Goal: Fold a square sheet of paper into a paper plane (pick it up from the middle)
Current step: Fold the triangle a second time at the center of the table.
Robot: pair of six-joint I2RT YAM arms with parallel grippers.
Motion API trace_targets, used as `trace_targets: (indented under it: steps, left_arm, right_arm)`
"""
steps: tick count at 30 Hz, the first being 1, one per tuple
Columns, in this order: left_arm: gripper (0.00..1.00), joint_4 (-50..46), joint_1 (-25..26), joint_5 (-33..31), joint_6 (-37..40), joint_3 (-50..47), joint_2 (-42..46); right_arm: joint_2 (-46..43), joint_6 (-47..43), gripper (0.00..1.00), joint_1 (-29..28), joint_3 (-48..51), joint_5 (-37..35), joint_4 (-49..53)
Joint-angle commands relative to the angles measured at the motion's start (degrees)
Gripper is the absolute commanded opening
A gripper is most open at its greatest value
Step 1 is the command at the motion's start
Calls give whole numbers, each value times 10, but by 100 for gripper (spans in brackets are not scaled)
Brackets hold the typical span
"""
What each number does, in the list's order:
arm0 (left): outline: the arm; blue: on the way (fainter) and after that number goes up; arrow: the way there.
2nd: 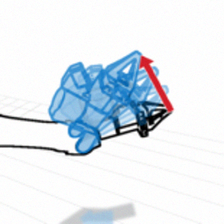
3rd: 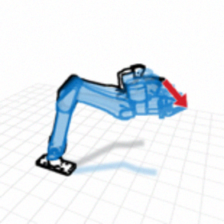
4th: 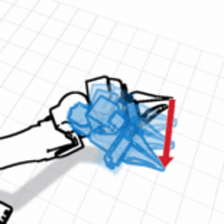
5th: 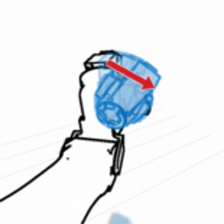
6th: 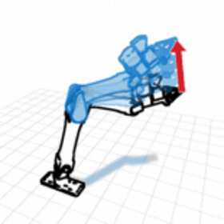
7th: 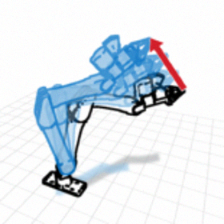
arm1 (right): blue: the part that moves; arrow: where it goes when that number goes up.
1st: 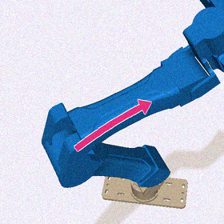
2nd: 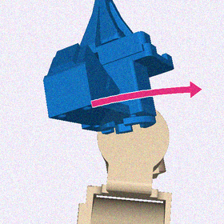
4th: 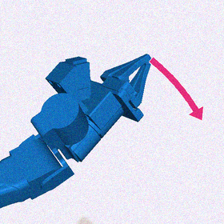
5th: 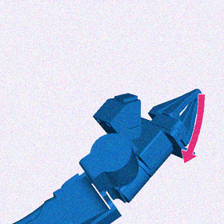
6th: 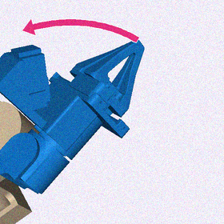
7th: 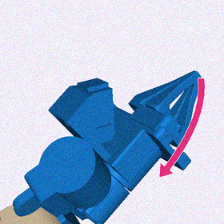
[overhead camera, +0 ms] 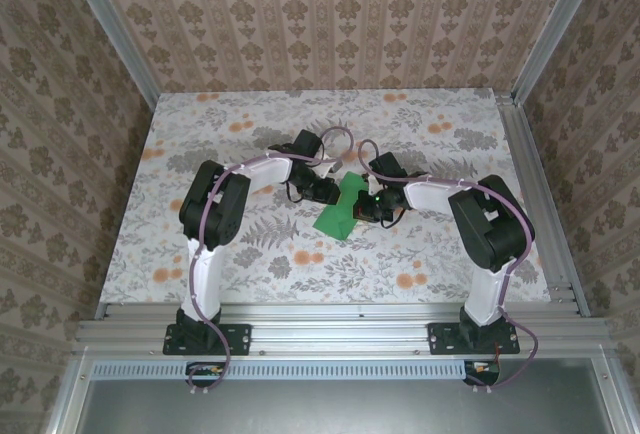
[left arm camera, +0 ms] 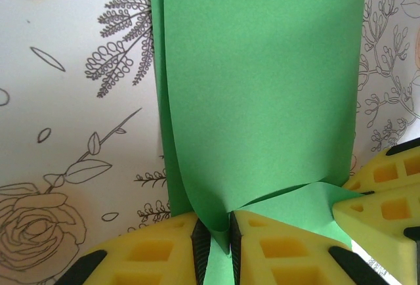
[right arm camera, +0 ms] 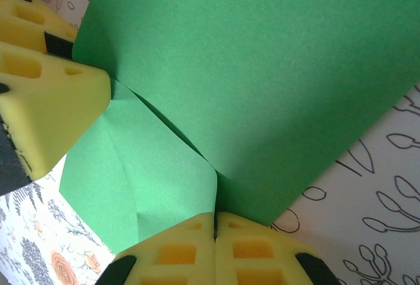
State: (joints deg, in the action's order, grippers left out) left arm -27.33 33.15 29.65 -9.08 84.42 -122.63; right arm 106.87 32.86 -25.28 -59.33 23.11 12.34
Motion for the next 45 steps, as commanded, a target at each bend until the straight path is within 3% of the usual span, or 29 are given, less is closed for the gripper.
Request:
trace_targets:
  steps: [1, 9, 22, 32, 39, 45]
  left_arm:
    - [22, -15, 0, -37, 1, -25, -47]
    - [23, -18, 0, -35, 4, -23, -51]
    - [24, -10, -7, -23, -4, -28, -48]
    - [32, 12, -27, 16, -39, -25, -3]
    - [40, -14, -34, -14, -45, -13, 53]
    - [40, -34, -28, -49, -62, -23, 103]
  right_arm:
    - [-12, -22, 5, -2, 2, -7, -20]
    - [-49, -37, 5, -11, 13, -17, -29]
    - [5, -52, 5, -9, -5, -30, -5]
    - [22, -63, 4, -5, 0, -42, 12]
    - [19, -67, 4, -4, 12, -44, 13]
    - [16, -69, 4, -4, 15, -42, 14]
